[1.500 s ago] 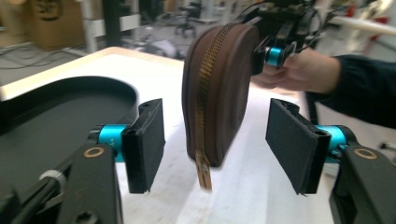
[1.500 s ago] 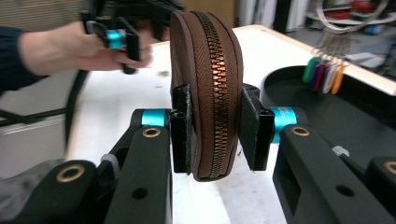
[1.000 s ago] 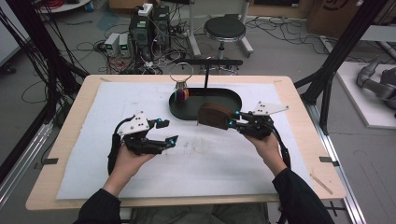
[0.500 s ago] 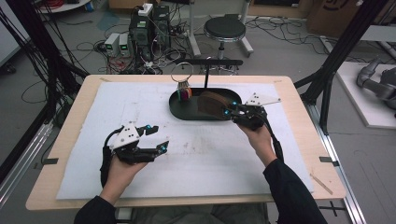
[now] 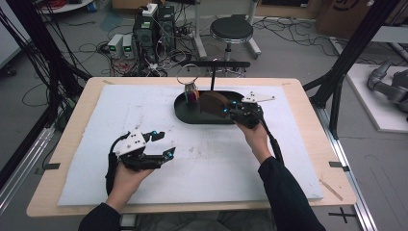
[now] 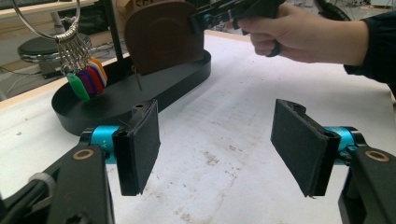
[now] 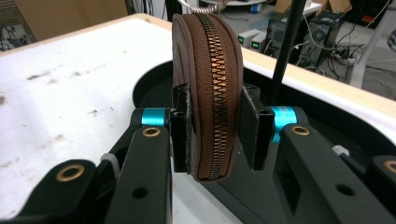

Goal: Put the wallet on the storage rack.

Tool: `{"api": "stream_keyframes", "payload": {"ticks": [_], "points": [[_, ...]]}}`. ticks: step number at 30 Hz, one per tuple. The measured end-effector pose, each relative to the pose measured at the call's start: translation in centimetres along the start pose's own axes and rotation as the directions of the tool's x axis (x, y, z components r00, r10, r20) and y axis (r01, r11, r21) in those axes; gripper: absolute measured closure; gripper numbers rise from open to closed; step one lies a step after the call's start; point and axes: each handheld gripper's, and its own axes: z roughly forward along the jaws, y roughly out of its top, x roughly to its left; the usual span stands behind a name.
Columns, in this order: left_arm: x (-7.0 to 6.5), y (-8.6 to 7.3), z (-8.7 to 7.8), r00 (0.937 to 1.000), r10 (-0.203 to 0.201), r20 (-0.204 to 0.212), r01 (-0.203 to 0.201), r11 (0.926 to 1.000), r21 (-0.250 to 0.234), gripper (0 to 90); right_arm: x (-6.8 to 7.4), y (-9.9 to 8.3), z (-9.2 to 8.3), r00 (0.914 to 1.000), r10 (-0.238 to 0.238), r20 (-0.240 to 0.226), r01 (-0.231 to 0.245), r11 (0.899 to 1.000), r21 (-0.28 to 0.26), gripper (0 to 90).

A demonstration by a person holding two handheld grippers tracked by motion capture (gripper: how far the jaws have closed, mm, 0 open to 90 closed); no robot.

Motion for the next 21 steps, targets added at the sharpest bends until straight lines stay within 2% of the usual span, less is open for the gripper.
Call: {"api": "stream_keyframes", "payload": {"ticks": [3, 6, 9, 13, 17, 21], "points": [[-0.1, 0.0, 0.1, 1.0000, 0.000, 0.006, 0.000, 1.0000, 0.001, 32.7, -0.3, -0.4, 0.7, 0.9999, 0.004, 0.011, -0.004, 1.000, 0.006, 69.1], [-0.2, 0.0, 0.3, 0.9999, 0.003, 0.013, -0.003, 1.0000, -0.002, 32.7, -0.9, -0.8, 1.2, 0.9994, 0.033, 0.006, -0.033, 0.999, -0.007, 69.0], [-0.3, 0.0, 0.5, 0.9998, 0.003, 0.021, -0.003, 1.0000, -0.003, 32.7, -1.2, -1.1, 1.6, 0.9990, 0.031, 0.031, -0.031, 1.000, 0.003, 69.1], [-0.4, 0.1, 0.7, 0.9994, 0.012, 0.033, -0.011, 0.9999, -0.003, 32.8, -1.7, -1.5, 1.9, 0.9981, 0.046, 0.041, -0.046, 0.999, 0.010, 69.0], [-0.5, 0.1, 0.9, 0.9991, 0.014, 0.040, -0.014, 0.9999, -0.001, 32.8, -1.7, -1.7, 2.2, 0.9965, 0.006, 0.083, -0.009, 1.000, 0.027, 69.0], [-0.6, 0.1, 1.1, 0.9989, 0.017, 0.044, -0.017, 0.9999, 0.001, 32.8, -1.8, -2.0, 2.5, 0.9953, 0.007, 0.096, -0.012, 0.999, 0.047, 68.9]]}}
